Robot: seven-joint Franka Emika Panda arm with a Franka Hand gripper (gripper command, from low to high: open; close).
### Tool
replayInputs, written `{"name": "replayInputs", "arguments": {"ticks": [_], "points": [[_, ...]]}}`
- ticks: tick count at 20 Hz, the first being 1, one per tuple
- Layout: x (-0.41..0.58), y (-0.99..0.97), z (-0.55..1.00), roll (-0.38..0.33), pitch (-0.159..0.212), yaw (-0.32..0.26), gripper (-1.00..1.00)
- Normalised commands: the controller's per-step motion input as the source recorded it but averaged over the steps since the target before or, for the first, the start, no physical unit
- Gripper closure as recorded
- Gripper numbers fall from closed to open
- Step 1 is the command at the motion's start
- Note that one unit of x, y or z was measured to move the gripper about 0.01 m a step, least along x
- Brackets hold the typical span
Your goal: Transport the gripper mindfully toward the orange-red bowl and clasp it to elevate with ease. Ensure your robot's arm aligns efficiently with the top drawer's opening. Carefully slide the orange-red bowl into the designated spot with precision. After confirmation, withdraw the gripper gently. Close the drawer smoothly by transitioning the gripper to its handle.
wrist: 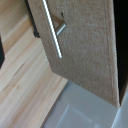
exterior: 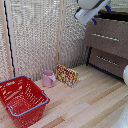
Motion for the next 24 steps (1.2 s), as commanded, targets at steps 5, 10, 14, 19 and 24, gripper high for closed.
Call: {"name": "replayInputs", "arguments": {"ticks": [5, 10, 14, 19, 24], "points": [[0.349, 0.17, -0.62, -0.306, 0.004, 0.171, -1.00], [0.063, -0.12, -0.28, -0.212, -0.088, 0.191, -1.00], [-0.287, -0.38, 0.07, -0.074, -0.002, 0.104, -1.00], [-0.113, -0.39, 0.02, -0.070, 0.032, 0.109, -1.00], [0.000, -0.27, -0.19, -0.100, 0.053, 0.144, -1.00]]}}
